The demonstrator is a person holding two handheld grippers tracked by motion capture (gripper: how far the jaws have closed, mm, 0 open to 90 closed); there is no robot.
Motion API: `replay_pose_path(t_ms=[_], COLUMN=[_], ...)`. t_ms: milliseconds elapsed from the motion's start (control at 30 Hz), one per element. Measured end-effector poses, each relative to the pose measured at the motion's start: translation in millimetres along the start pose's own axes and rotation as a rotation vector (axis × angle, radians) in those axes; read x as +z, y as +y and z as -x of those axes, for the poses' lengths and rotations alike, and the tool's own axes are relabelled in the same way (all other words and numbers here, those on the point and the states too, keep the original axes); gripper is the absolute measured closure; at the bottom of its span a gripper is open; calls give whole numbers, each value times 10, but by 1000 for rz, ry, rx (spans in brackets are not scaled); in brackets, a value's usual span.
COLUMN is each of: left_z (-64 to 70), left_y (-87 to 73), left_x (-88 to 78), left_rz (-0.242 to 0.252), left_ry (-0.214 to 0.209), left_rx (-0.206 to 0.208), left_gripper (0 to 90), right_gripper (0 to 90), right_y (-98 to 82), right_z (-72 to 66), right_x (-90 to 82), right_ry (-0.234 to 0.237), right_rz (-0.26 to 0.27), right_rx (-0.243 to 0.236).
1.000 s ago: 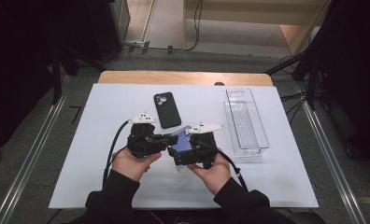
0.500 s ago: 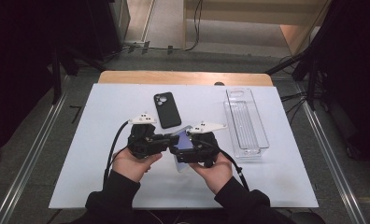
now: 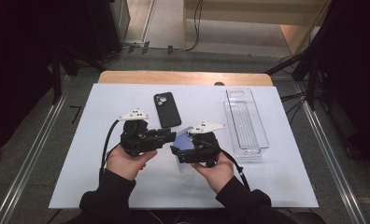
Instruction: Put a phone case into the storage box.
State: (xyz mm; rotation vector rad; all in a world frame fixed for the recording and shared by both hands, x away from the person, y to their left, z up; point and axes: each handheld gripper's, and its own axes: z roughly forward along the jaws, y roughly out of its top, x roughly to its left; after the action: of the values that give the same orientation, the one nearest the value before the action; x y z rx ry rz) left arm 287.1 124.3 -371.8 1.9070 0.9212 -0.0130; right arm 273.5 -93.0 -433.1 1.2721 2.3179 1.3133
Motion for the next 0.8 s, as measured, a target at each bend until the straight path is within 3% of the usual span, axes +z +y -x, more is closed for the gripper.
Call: replay_pose_path(t_ms=[133, 267, 400, 433, 600, 800], left_z=[-59, -100, -125, -137, -198, -300], left_y=[6, -8, -49, -61, -146, -277], left_x=[-26, -15, 11, 20, 78, 130], left_rz=[-12, -31, -42, -43, -69, -111], left_ry=[-20, -24, -25, -32, -76, -53], left_rx=[-20, -2, 53, 69, 132, 187], left_gripper=[540, 427, 389, 345, 341, 306], right_gripper=[153, 153, 153, 153, 153, 153], right_y=[11, 20, 27, 32, 47, 56], right_z=[97, 162, 241, 274, 325, 358], right_x=[-39, -60, -86, -104, -147, -190], right_ry=[-21, -35, -51, -52, -60, -59], right_rz=[12, 14, 16, 17, 23, 30], right_rx=[16, 28, 38, 40, 41, 44])
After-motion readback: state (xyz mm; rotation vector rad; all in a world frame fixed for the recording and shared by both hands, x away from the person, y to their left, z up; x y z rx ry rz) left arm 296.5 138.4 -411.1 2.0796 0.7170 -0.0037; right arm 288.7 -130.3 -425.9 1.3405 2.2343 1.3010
